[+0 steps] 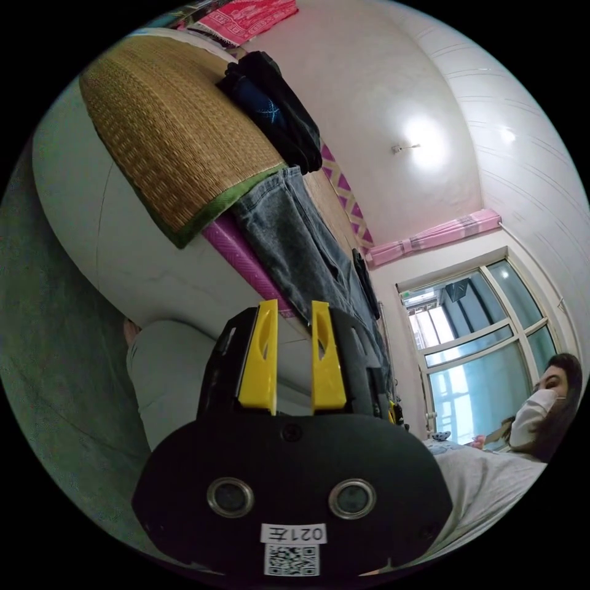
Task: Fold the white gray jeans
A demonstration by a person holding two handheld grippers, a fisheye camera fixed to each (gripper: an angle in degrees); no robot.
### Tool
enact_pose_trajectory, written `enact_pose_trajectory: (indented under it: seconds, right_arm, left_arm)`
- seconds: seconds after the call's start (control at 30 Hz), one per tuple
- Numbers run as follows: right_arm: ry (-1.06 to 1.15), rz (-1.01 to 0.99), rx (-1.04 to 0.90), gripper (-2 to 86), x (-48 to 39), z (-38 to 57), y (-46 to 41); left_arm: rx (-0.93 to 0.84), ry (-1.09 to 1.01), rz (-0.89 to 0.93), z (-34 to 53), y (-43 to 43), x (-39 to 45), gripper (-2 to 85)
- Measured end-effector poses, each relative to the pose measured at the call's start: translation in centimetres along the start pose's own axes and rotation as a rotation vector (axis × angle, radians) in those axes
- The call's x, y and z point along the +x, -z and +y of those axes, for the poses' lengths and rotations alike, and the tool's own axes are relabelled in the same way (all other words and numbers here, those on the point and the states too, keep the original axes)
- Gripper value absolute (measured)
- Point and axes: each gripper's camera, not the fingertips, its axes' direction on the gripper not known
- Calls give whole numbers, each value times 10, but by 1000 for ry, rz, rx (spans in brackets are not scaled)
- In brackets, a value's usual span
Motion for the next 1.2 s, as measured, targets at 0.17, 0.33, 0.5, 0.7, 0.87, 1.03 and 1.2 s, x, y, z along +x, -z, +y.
enact_pose_trajectory:
  seconds: [0.17, 0.33, 0.5, 0.7, 0.87, 1.03, 1.2]
  right_arm:
    - [22, 6, -1, 70, -7, -9, -3]
    - [9, -17, -4, 66, -4, -14, -3]
    - [4, -33, -1, 67, -3, -15, -4]
    - [-13, -55, 6, 64, 3, -16, -10]
    - [-13, -60, 6, 59, 3, -18, -21]
    - [-14, -57, 4, 56, 4, -17, -31]
    - [-25, -62, 4, 52, 6, -14, -42]
  left_arm:
    - [24, 10, -2, -4, 4, -6, 86]
    - [35, 25, -1, -21, -4, -20, 75]
    - [-6, 129, 66, -33, -9, -33, 99]
    - [-58, 148, 49, -42, -25, -28, 135]
    - [-100, 169, 119, -44, -59, -30, 137]
    - [-161, 187, 203, -36, -91, -41, 121]
    - [5, 209, 120, -30, -78, -67, 51]
